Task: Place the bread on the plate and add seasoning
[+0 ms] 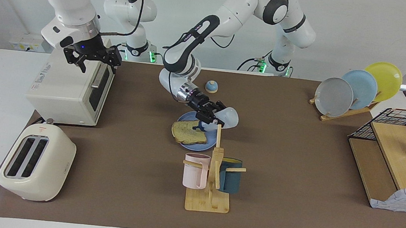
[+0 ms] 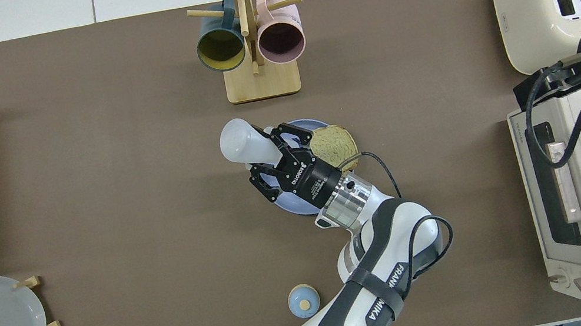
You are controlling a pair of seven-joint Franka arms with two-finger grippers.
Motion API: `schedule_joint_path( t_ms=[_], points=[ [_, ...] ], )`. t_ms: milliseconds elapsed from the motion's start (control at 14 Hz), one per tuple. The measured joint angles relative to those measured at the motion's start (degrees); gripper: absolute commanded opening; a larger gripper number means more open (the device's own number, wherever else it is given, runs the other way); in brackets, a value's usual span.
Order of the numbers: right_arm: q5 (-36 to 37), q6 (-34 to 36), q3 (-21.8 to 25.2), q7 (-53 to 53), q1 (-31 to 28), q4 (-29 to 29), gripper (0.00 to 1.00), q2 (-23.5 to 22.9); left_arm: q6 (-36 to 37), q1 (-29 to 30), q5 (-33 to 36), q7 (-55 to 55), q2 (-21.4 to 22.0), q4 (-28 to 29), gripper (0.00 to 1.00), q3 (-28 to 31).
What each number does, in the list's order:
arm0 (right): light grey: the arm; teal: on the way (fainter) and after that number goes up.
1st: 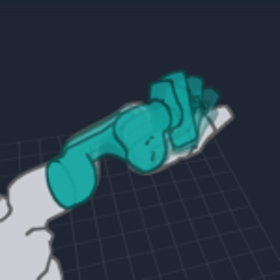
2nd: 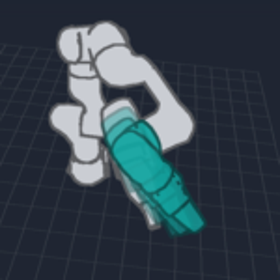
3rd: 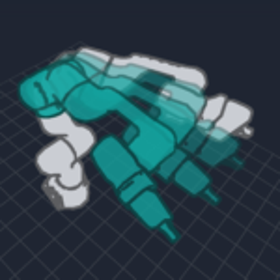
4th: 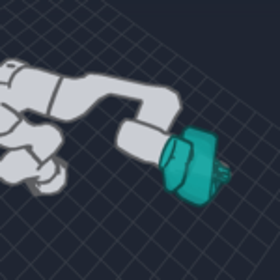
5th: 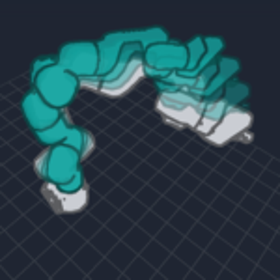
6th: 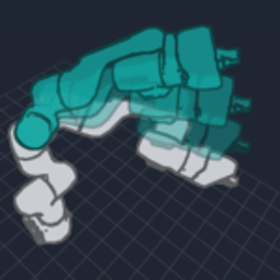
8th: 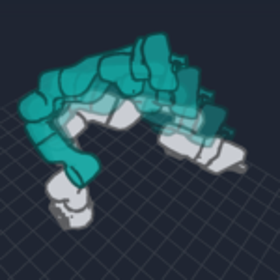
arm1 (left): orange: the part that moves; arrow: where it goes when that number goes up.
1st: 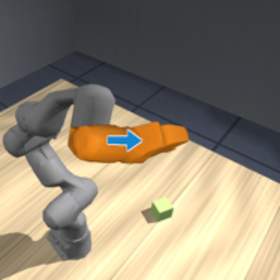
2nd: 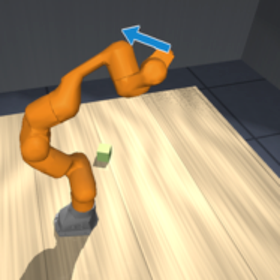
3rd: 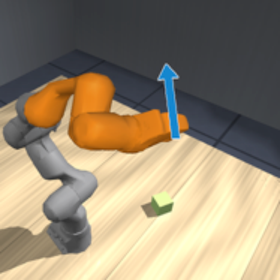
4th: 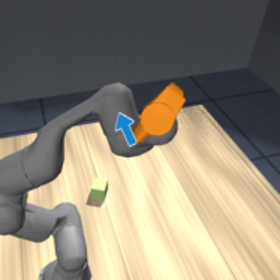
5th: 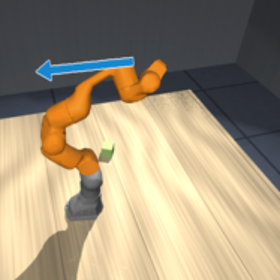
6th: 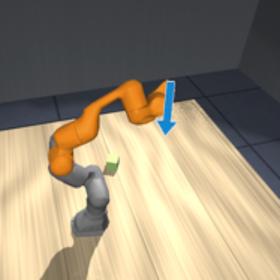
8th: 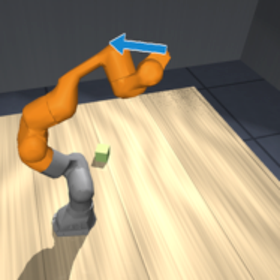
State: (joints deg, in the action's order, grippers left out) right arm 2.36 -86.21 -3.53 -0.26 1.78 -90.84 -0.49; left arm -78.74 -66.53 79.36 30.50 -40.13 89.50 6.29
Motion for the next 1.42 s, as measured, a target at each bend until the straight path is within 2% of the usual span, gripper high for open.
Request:
schedule_joint_path(
  t_ms=[285,712,997,1282,1425],
  points=[
    [0.0,0.0,0.06,0.0,0.0,0.0,1.0,0.0,0.07,-0.02,-0.28,0.0,0.01,-0.03,0.0,0.33],
    [0.0,-0.03,0.12,0.0,0.0,0.0,1.0,0.0,-1.41,5.53,-0.23,0.0,-0.02,-0.01,0.0,0.62],
    [0.0,-0.05,0.15,0.0,0.0,0.0,1.0,0.0,-1.4,4.72,-0.59,0.0,-0.02,-0.01,0.0,0.08],
    [0.0,-0.05,0.16,0.0,0.0,0.0,1.0,0.0,-0.52,0.95,-6.73,-0.1,-0.01,-0.06,0.0,-0.01],
    [0.0,-0.05,0.17,0.0,0.0,0.0,1.0,0.0,-0.58,0.78,-12.19,-3.49,0.25,-0.45,0.0,0.14]
  ],
)
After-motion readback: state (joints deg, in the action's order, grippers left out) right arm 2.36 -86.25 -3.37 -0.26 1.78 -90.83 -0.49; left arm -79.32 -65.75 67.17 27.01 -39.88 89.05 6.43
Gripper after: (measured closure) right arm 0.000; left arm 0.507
